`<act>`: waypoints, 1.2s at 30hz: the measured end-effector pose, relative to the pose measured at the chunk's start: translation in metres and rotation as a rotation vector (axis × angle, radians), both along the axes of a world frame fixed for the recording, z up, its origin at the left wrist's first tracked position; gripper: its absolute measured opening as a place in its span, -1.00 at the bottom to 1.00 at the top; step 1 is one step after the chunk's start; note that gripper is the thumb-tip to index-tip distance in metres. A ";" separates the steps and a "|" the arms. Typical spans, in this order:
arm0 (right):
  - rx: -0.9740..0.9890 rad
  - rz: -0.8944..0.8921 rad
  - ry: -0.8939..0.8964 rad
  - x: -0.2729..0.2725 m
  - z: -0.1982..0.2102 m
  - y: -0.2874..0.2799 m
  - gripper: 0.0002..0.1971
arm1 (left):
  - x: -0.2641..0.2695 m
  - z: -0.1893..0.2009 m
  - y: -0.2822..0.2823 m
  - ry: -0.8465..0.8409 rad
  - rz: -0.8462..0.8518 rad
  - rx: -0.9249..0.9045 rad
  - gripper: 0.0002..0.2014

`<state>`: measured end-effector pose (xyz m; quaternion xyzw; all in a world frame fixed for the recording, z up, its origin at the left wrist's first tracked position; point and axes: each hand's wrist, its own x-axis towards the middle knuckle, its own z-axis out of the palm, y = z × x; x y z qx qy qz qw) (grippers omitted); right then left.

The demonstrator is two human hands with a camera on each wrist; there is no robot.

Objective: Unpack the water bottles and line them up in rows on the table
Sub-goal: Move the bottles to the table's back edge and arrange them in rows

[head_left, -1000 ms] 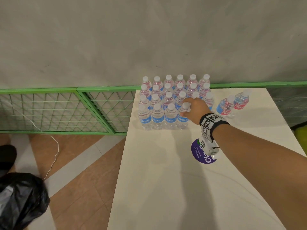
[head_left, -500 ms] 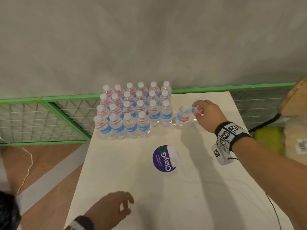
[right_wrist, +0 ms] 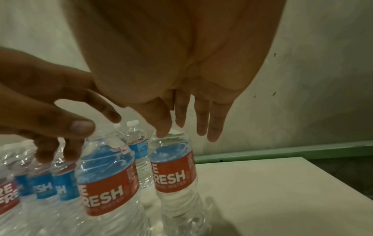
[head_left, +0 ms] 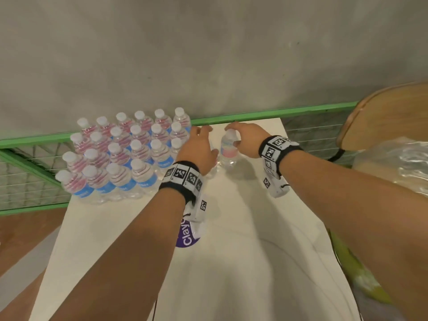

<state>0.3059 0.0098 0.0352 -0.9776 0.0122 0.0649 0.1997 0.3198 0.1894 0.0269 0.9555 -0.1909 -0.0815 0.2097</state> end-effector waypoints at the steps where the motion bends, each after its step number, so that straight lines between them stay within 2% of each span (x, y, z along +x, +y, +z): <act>1: 0.014 -0.018 -0.002 -0.001 -0.002 0.000 -0.57 | 0.001 -0.003 -0.003 0.006 -0.019 0.062 -0.47; 3: 0.047 -0.042 -0.005 -0.005 -0.006 -0.002 -0.66 | 0.000 -0.008 -0.004 -0.012 -0.048 0.093 -0.62; 5: 0.064 -0.039 0.001 -0.012 -0.008 -0.003 -0.68 | -0.001 -0.009 0.003 -0.031 -0.069 0.039 -0.72; 13: -0.003 0.060 0.043 -0.039 -0.009 0.024 -0.71 | -0.012 0.006 0.069 0.036 -0.130 0.033 -0.75; 18: -0.002 0.103 0.025 -0.045 -0.011 0.069 -0.68 | -0.012 0.015 0.109 0.051 -0.193 0.100 -0.67; 25: 0.059 0.116 0.008 -0.037 -0.011 0.120 -0.64 | -0.002 0.017 0.133 -0.032 -0.215 0.176 -0.41; 28: 0.034 0.123 0.019 -0.030 -0.009 0.134 -0.64 | -0.002 0.018 0.135 -0.038 -0.195 0.160 -0.43; 32: 0.045 0.099 0.015 -0.024 -0.011 0.139 -0.63 | 0.000 0.018 0.142 -0.020 -0.256 0.118 -0.40; 36: 0.070 0.082 0.012 -0.025 -0.014 0.138 -0.61 | 0.000 0.023 0.143 -0.045 -0.127 0.156 -0.43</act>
